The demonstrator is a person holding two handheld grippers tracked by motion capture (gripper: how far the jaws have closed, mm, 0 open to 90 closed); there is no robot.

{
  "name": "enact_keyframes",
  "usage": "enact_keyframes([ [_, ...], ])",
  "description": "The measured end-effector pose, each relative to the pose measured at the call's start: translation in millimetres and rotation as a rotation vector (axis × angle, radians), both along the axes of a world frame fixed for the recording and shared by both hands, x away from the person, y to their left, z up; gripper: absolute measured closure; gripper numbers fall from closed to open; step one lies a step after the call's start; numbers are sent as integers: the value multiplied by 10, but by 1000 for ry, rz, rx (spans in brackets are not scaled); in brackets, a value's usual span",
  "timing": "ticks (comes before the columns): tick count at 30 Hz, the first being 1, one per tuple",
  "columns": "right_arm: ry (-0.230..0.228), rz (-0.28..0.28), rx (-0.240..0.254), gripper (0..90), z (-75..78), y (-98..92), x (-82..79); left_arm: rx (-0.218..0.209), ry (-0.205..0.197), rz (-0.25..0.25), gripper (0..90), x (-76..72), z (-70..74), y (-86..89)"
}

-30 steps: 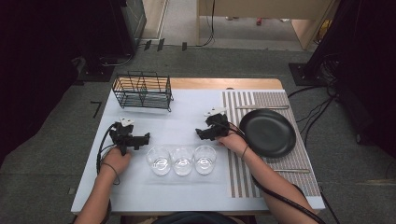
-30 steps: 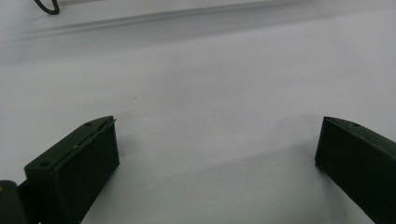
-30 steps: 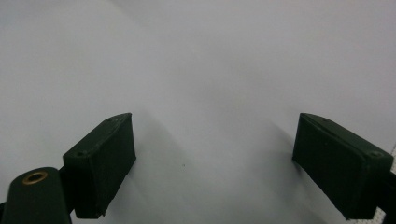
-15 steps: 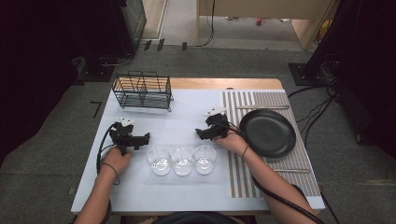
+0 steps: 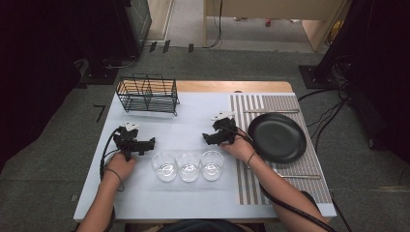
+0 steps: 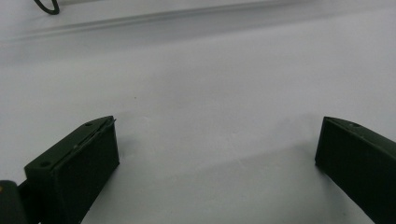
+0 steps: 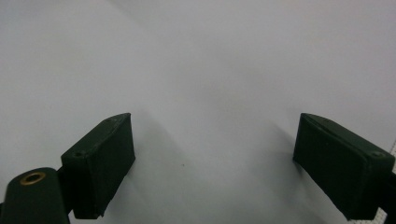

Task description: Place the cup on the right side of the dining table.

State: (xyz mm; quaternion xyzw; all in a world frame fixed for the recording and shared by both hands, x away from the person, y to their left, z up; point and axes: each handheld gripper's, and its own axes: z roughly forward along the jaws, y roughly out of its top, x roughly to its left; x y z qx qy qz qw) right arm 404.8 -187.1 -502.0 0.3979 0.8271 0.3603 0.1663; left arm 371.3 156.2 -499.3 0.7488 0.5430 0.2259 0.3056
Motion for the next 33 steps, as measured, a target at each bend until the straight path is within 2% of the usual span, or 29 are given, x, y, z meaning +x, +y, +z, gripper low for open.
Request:
enact_keyframes([
  [18,1,-9,1,125,0,9,-2,0,1,0,0,1,1,1],
  [24,18,-21,-26,143,35,43,-4,-1,2,-1,0,2,1,1],
  [33,46,-30,-37,145,60,56,13,-1,2,-1,0,2,1,2],
])
